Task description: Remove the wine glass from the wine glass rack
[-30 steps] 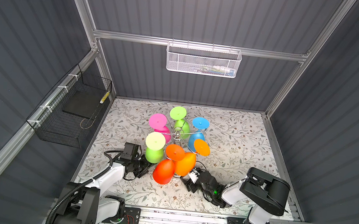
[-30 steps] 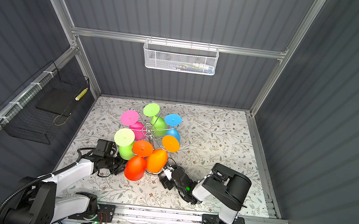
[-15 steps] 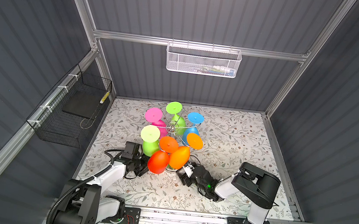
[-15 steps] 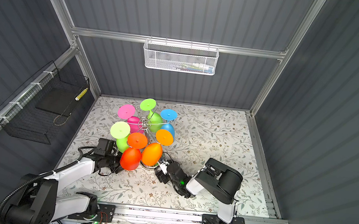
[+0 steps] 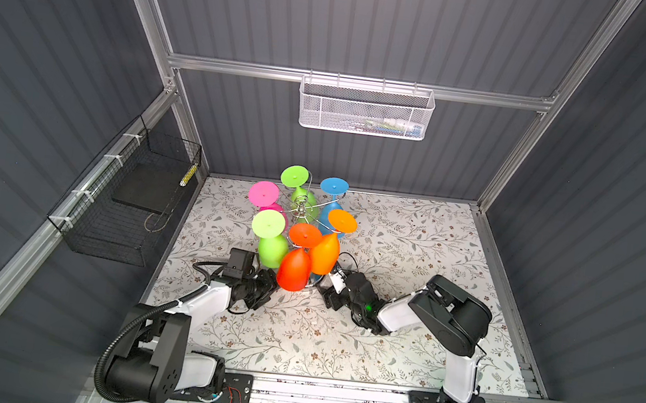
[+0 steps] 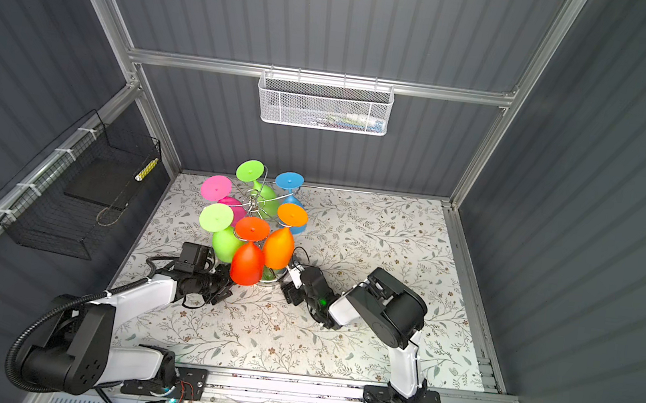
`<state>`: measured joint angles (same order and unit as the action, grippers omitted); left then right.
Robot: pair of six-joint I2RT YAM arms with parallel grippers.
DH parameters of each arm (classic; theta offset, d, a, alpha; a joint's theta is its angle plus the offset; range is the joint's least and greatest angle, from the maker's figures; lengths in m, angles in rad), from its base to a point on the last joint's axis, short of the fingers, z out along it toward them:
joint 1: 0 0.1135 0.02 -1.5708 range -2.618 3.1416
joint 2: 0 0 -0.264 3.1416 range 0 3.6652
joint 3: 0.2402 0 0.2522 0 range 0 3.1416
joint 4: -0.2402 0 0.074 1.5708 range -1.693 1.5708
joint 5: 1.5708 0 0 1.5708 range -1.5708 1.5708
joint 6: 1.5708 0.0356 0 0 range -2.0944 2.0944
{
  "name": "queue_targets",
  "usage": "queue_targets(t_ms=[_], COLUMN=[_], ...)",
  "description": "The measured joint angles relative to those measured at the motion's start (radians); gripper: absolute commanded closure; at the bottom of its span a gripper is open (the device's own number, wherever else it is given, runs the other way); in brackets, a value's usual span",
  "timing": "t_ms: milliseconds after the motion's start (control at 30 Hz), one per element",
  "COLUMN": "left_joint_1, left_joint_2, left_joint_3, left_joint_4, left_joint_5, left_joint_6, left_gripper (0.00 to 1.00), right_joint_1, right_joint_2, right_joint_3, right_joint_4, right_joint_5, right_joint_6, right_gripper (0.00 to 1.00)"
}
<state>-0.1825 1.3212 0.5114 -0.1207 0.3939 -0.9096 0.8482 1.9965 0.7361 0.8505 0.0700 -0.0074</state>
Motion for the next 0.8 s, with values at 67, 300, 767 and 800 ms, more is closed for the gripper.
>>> queue_targets(t_ms=[67,300,767,800], left_joint_1=[0.000,0.000,0.000,0.000], left_joint_2=[0.011,0.075,0.212,0.217], left_joint_3=[0.003,0.019,0.111,0.118], left_joint_4=[0.013,0.083,0.175,0.175], left_joint_5=[0.000,-0.006,-0.031,-0.038], left_joint_6=[0.000,0.000,0.023,0.025], left_gripper=[0.34,0.48,0.54,0.54], right_joint_1=[-0.010,-0.022,-0.056,-0.057], right_joint_2=[0.022,0.066,0.119,0.122], right_joint_3=[0.031,0.093,0.214,0.233], right_joint_4=[-0.003,-0.014,-0.071,-0.090], right_joint_5=[-0.012,-0.056,-0.127,-0.129], right_joint_6=[0.002,0.007,0.080,0.086], right_gripper=[0.22,0.22,0.28,0.27])
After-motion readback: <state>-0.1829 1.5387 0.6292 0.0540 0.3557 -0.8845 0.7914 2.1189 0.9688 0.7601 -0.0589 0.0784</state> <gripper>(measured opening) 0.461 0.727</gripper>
